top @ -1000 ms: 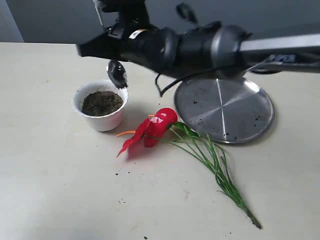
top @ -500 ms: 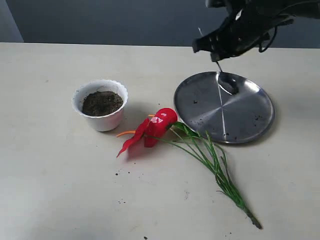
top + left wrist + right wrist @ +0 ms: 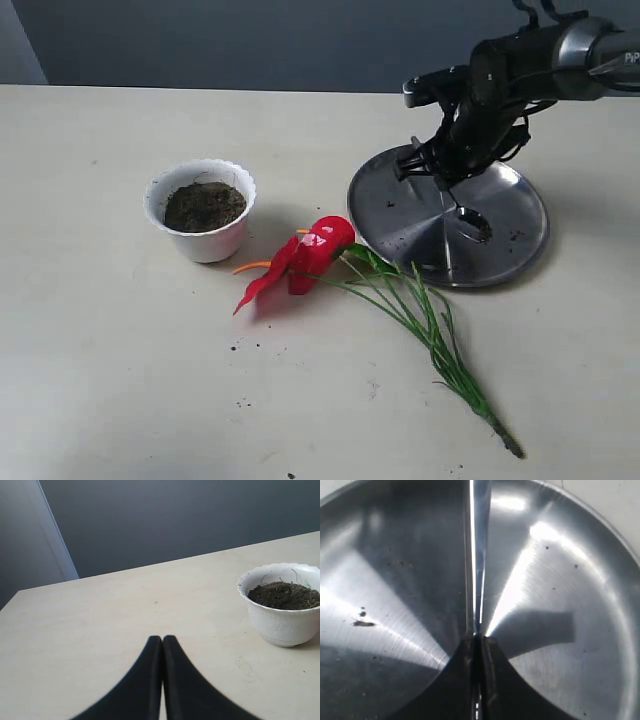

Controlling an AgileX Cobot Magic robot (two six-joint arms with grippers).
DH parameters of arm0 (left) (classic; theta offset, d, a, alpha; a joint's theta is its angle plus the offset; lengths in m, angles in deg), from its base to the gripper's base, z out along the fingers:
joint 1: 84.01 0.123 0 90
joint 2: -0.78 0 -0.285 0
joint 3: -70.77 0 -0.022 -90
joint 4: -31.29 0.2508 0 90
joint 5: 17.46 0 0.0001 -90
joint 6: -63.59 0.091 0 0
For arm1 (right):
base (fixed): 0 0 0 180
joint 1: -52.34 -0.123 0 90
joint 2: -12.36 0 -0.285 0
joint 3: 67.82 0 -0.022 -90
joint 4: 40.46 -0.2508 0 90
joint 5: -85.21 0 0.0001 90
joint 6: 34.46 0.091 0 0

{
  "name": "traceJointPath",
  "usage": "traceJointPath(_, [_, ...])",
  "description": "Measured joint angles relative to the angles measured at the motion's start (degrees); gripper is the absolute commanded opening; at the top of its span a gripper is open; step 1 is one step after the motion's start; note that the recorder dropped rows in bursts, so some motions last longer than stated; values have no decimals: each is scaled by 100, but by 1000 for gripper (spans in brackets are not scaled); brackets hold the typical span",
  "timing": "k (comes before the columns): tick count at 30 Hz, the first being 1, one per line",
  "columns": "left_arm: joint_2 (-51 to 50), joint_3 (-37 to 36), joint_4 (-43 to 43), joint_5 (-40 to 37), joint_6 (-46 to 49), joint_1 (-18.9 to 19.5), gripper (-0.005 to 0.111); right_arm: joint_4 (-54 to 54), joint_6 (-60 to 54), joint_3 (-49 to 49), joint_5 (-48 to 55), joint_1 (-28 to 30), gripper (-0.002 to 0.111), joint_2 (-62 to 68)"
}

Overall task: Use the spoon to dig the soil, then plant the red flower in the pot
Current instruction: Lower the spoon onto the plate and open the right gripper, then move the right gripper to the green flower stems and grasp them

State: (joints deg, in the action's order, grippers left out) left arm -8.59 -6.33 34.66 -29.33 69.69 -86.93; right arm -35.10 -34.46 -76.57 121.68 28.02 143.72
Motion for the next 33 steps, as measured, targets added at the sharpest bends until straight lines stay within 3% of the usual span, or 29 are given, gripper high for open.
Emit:
traceJointPath(6, [0,0,0,0,0,0,0,0,0,-25,54,0,2,35])
traceJointPath(11, [0,0,0,0,0,0,0,0,0,-24,162,0,35,35])
traceJointPath(13, [0,0,0,0,0,0,0,0,0,-24,174,0,43,35])
traceJointPath(18, [0,0,0,0,0,0,0,0,0,-24,284,0,42,35])
traceJointPath(23, [0,0,0,0,0,0,0,-13,0,-136,719,0,34,-228])
traceJointPath(26, [0,0,0,0,0,0,0,-268,-70,-207,1092,0,27,-659])
traceJointPath(33, [0,0,0,0,0,0,0,-1061,-58,-189,1607,0,27,-1605])
